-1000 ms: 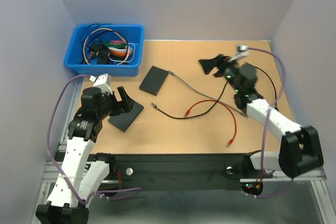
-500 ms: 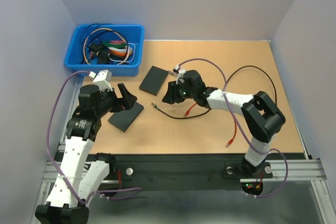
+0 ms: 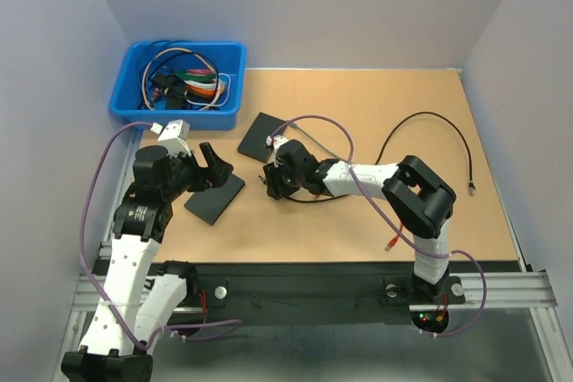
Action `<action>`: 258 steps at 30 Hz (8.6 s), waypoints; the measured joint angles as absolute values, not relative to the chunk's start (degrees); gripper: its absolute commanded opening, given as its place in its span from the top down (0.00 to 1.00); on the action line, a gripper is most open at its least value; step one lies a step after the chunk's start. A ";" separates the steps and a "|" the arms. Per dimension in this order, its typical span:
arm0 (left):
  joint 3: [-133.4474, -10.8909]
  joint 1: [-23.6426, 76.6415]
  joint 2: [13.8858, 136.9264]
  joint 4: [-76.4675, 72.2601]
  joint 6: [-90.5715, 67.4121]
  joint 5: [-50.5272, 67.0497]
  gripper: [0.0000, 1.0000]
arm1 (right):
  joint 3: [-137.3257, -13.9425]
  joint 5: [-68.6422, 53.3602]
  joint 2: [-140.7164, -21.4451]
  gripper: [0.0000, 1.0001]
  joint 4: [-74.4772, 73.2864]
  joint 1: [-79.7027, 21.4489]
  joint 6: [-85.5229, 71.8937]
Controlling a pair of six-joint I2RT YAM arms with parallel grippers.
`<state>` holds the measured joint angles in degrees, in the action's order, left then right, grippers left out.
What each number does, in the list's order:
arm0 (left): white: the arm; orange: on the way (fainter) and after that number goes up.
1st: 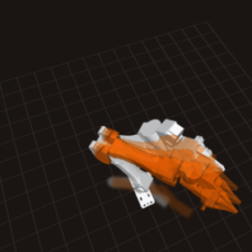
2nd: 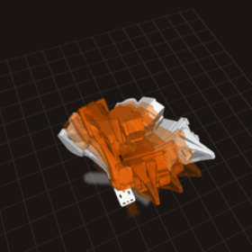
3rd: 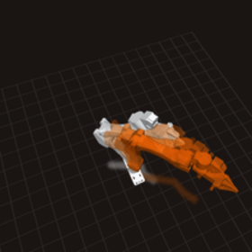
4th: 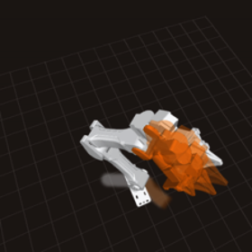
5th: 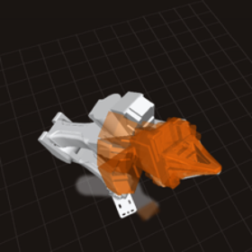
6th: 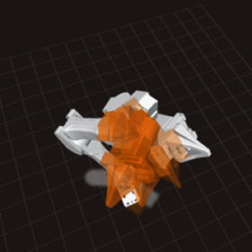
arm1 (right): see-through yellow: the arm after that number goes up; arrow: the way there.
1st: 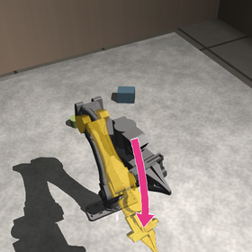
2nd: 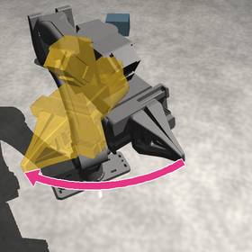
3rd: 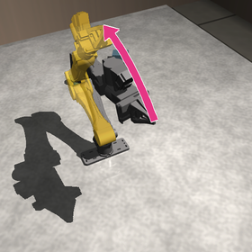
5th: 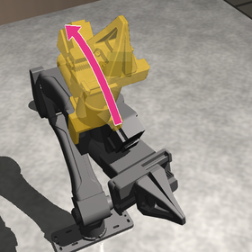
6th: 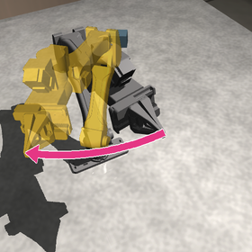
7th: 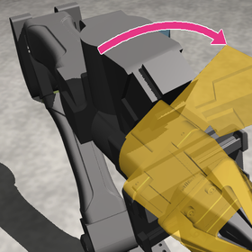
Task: Insert the plug into the switch port
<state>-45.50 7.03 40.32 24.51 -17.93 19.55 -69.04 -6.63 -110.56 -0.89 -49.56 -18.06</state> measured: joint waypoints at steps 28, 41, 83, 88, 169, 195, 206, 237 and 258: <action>-45.32 6.66 39.24 23.66 -18.48 19.55 0.08 | -76.03 12.53 -117.80 1.00 -2.33 -56.05 -13.04; -39.83 6.72 34.92 11.86 -26.39 24.73 0.12 | -62.87 14.04 -104.38 1.00 -4.58 -56.34 -14.41; -35.40 36.34 58.06 -17.67 -43.75 11.86 0.79 | -45.98 5.74 -68.93 1.00 7.55 -56.36 -23.86; -35.38 36.80 56.97 -18.06 -44.25 11.75 0.98 | -44.64 5.69 -68.66 0.99 9.87 -56.36 -25.02; -28.08 37.01 24.56 -32.23 -34.26 25.54 0.58 | -53.21 -41.98 -72.93 1.00 34.28 -53.54 -36.67; -42.19 17.02 46.15 16.19 -34.30 -6.90 0.01 | -59.48 -11.11 -94.61 0.99 -4.60 -52.80 -19.07; -38.50 -0.32 64.25 9.87 -34.41 8.93 0.01 | -64.03 -13.30 -99.88 0.99 -7.38 -52.80 -16.38; -27.70 -1.34 70.89 -3.36 -40.05 12.75 0.08 | -59.27 -13.06 -97.93 1.00 -8.19 -52.80 -15.57; -21.17 9.10 70.02 -17.78 -42.63 15.00 0.17 | -65.36 -10.66 -106.80 0.99 -12.40 -53.93 -12.62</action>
<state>-21.17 9.10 70.02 -17.78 -42.63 15.00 -65.36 -10.66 -106.80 -12.40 -53.93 -12.62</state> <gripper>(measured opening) 0.850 0.119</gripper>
